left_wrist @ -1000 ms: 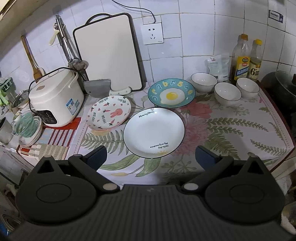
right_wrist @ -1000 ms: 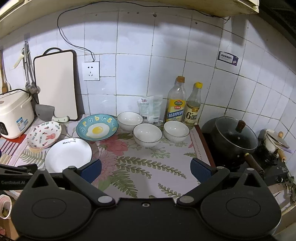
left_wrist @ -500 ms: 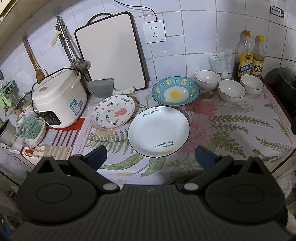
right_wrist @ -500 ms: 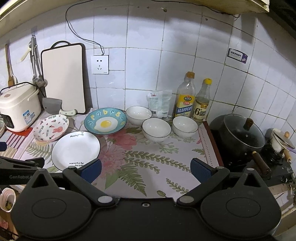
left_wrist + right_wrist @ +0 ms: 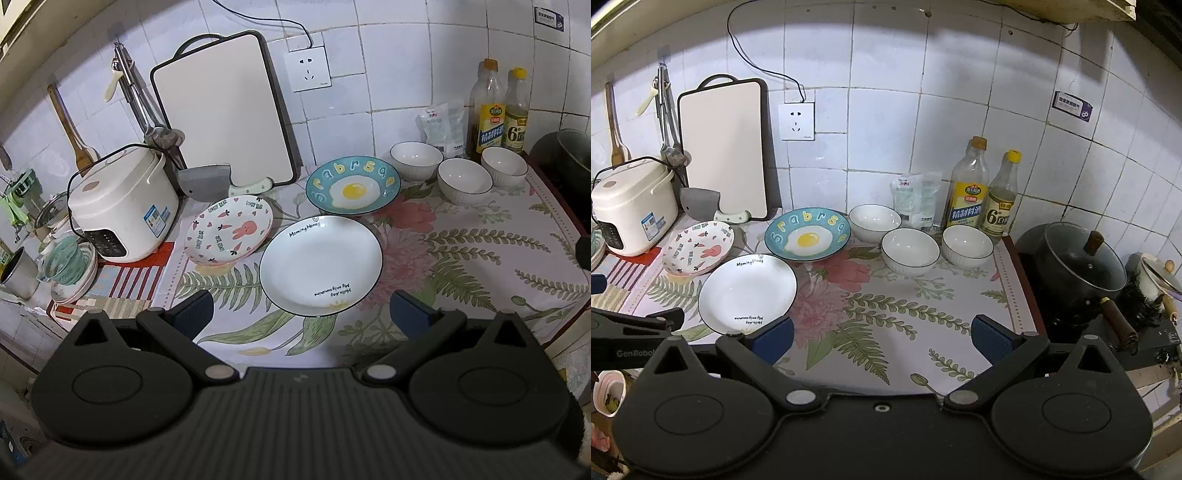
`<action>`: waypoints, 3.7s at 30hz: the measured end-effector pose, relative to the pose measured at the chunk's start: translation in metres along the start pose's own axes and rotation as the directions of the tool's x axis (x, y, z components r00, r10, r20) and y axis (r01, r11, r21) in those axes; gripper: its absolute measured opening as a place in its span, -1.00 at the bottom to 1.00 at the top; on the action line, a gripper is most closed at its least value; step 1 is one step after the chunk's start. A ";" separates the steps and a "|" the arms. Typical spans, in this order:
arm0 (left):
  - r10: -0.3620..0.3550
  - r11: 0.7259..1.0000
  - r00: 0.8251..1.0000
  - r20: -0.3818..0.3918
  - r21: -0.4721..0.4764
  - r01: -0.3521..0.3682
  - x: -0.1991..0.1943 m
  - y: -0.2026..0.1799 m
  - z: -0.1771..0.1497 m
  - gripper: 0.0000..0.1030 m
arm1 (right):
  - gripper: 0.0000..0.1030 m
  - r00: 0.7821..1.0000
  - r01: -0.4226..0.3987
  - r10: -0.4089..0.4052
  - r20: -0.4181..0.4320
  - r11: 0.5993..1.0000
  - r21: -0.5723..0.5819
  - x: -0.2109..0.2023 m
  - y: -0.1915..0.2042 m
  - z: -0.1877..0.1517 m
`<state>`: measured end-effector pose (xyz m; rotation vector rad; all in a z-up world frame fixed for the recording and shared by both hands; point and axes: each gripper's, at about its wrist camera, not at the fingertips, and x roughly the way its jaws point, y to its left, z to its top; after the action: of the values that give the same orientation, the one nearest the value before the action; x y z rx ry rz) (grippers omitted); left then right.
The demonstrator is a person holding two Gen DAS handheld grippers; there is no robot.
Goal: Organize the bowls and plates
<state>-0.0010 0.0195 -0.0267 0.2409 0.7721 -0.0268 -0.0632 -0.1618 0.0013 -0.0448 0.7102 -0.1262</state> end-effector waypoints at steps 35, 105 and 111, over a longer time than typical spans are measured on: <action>-0.050 0.999 0.996 0.080 -0.003 0.050 -0.001 -0.003 -0.019 1.00 | 1.00 0.994 -0.040 0.037 0.104 0.999 0.025 0.001 -0.005 -0.018; -0.220 0.898 0.945 -0.241 -0.429 0.099 0.288 0.088 -0.041 0.07 | -0.47 0.870 -0.460 0.484 -0.091 0.865 0.199 0.308 0.080 -0.034; -0.204 0.893 0.955 -0.214 -0.440 0.092 0.292 0.087 -0.044 -0.11 | -0.63 0.857 -0.474 0.504 -0.103 0.852 0.224 0.324 0.080 -0.037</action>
<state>0.1883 0.1328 -0.2418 -0.2400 1.0316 0.0289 0.1638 -0.1243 -0.2428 0.3367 0.8455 0.3000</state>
